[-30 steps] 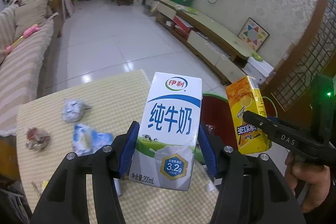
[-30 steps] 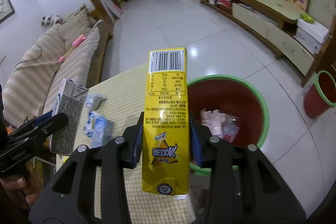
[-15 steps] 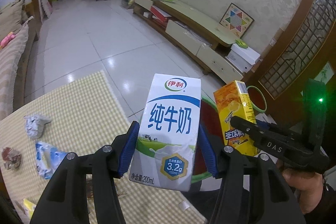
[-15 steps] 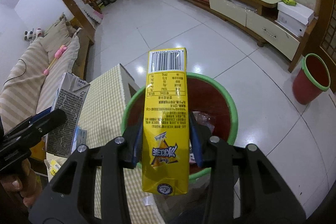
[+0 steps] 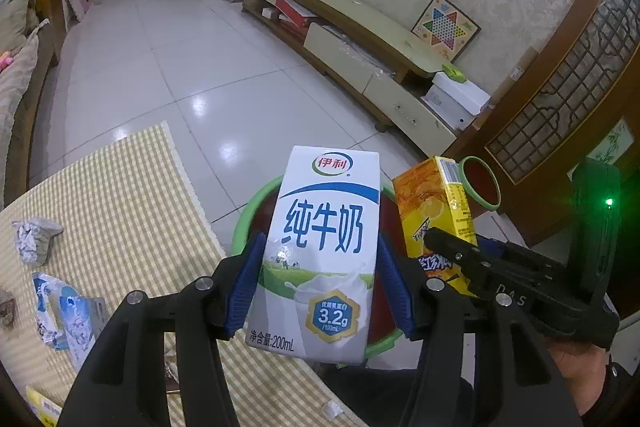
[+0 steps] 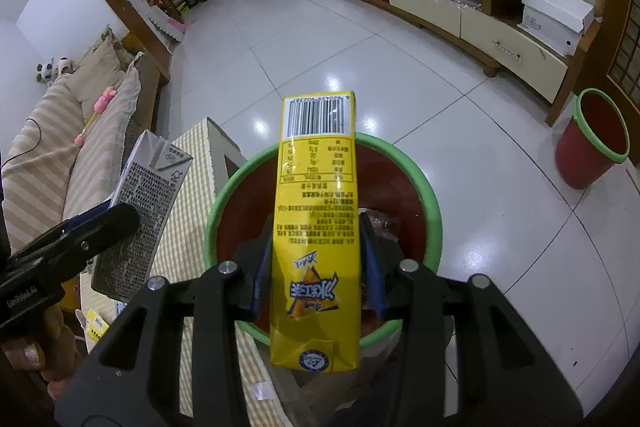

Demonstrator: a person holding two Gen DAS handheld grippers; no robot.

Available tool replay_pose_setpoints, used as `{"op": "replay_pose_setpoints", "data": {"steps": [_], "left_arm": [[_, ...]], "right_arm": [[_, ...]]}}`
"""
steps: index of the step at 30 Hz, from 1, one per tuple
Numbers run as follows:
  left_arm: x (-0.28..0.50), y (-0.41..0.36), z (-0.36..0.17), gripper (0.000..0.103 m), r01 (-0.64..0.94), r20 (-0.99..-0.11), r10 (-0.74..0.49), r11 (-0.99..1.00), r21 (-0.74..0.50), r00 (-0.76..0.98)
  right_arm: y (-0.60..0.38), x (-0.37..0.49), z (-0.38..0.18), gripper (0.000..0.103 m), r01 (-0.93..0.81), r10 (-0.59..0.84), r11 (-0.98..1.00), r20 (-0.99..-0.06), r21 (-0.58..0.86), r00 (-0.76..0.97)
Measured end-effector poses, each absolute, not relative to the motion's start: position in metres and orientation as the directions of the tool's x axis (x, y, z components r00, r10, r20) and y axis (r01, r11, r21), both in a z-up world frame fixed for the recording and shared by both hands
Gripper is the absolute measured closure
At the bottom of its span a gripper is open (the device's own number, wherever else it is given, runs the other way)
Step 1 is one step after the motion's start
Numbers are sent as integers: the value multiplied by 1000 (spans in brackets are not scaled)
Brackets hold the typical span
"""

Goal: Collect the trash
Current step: 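Open both tools over the bin to drop the cartons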

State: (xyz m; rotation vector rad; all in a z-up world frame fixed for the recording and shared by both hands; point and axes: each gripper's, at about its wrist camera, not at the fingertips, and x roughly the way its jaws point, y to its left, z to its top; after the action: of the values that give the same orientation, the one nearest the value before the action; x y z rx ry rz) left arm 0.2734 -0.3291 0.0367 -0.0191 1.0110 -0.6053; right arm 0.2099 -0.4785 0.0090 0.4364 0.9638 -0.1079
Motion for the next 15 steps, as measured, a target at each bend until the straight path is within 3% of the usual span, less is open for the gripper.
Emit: {"op": "replay_pose_setpoints", "data": {"steps": [4, 5, 7, 8, 9, 15], "left_arm": [[276, -331, 35, 49, 458, -782, -493, 835, -304, 381], [276, -332, 35, 39, 458, -781, -497, 834, -309, 379], [276, -333, 37, 20, 454, -777, -491, 839, -300, 395], [275, -333, 40, 15, 454, -769, -489, 842, -292, 412], [274, -331, 42, 14, 456, -764, -489, 842, -287, 422], [278, -316, 47, 11, 420, -769, -462, 864, -279, 441]], "right_arm": [[-478, 211, 11, 64, 273, 91, 915, -813, 296, 575], [-480, 211, 10, 62, 273, 89, 917, -815, 292, 573], [-478, 211, 12, 47, 264, 82, 922, -811, 283, 580], [-478, 210, 12, 38, 263, 75, 925, -809, 275, 583], [-476, 210, 13, 31, 260, 69, 928, -807, 267, 586], [-473, 210, 15, 16, 263, 66, 926, -802, 271, 593]]}}
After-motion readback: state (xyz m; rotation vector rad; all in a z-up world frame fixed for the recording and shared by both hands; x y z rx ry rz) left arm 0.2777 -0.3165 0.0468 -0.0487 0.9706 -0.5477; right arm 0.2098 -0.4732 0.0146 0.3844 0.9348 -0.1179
